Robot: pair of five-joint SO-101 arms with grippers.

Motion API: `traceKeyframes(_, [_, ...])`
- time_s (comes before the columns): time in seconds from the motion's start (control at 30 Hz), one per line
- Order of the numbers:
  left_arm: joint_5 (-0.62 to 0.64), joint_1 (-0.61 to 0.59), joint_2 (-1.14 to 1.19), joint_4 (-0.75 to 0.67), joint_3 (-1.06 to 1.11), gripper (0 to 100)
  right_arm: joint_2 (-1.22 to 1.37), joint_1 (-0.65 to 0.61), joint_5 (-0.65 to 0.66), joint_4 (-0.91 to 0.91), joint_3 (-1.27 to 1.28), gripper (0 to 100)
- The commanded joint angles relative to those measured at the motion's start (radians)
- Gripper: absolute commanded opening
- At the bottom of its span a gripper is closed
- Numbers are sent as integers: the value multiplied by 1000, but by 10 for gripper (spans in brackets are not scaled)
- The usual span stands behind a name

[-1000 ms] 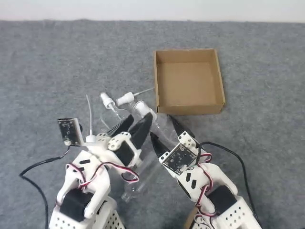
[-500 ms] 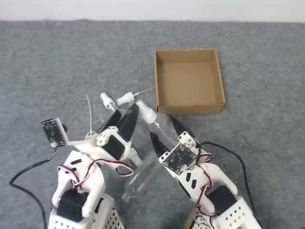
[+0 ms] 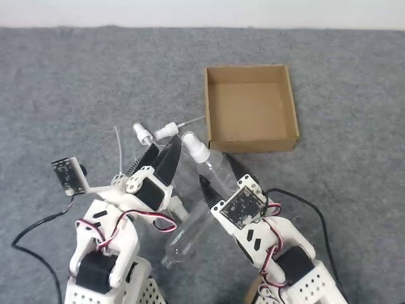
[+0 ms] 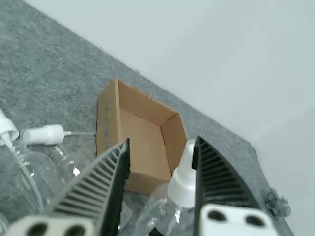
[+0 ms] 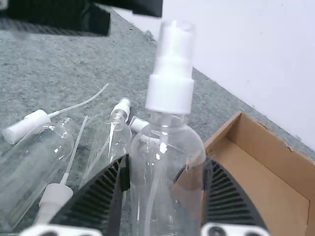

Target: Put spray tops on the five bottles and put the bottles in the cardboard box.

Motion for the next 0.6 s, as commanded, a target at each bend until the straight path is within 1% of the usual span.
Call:
traceKeyframes(0.0, [8,-6,-21,-92,24,188,-24,12,-18,-21,-32,115])
traceKeyframes(0.4, [9,-8,-21,-199,102,188,-24,8,-23,-24,-34,115])
traceKeyframes(0.57, [11,-87,-21,-227,97,188,-25,8,-23,-22,-34,115])
